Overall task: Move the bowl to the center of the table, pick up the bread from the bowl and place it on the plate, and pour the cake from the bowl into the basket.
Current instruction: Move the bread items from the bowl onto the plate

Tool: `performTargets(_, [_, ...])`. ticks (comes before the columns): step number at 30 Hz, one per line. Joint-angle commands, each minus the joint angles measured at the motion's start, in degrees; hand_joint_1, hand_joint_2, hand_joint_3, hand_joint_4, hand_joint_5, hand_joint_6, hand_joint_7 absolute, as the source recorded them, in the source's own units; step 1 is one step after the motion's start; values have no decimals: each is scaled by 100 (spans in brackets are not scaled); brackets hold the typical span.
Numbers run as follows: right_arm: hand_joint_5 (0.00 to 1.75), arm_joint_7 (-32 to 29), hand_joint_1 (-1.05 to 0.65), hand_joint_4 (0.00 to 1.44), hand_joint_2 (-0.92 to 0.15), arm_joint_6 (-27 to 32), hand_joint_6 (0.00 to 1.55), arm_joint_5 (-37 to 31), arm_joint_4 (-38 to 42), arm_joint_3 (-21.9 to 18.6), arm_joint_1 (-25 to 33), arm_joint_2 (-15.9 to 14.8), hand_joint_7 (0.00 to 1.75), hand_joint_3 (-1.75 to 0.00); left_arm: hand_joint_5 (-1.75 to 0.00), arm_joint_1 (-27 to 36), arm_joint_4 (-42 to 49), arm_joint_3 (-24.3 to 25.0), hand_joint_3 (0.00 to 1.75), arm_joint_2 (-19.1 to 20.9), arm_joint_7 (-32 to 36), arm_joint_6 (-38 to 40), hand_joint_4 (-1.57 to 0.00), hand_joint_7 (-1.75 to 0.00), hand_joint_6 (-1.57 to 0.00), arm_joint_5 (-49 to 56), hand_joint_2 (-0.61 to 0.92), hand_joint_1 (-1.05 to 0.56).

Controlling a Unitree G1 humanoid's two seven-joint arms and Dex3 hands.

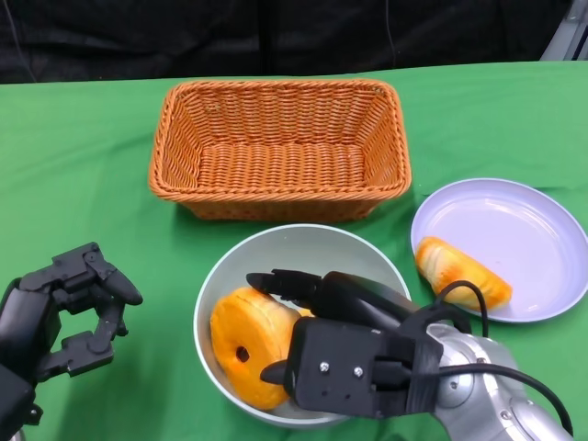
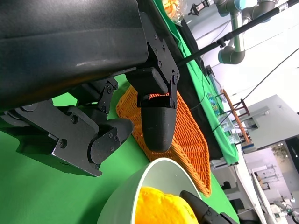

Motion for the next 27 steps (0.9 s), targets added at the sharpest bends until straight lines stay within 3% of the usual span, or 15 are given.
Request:
performTargets(1, [1,2,-97,26,-92,-48,26,-23,153,44,-95,-24,1,-32,-168,-31,48,31,104,116,-48,-56,-78,-134,-76,-67,61,4])
performTargets(13, [7,-490,-94,40,-92,-237,26,-296,860,326,-213,129,1,-31,-166,-21,60,20,104,132,25,-145,-79,-134,-78,33,62,5])
performTargets(14, [9,-612,-92,43,-92,-281,27,-315,928,337,-186,168,1,-29,-166,-19,60,18,104,135,25,-151,-79,-134,-78,41,62,5])
performTargets(17, [21,-997,-74,71,-92,-472,32,-334,1160,340,-111,282,2,-17,-165,-32,108,21,104,142,32,-243,-80,-135,-78,65,62,6])
performTargets(21, [27,-1284,-63,83,-91,-604,36,-298,1264,299,-12,373,4,-14,-164,-32,120,22,104,143,48,-265,-80,-135,-78,83,61,6])
performTargets(23, [48,-1563,-37,97,-92,-712,50,-252,1321,244,115,466,4,-5,-165,-23,105,22,105,142,63,-256,-80,-136,-78,95,60,5])
performTargets(25, [116,-1840,-20,82,-92,-986,67,-169,1425,157,200,504,6,-4,-165,-19,103,21,106,146,68,-261,-80,-137,-78,102,59,5])
performTargets(27, [144,-2055,-14,72,-92,-1249,81,-114,1541,81,236,516,10,-3,-165,-19,110,19,106,151,73,-282,-79,-137,-78,111,59,5])
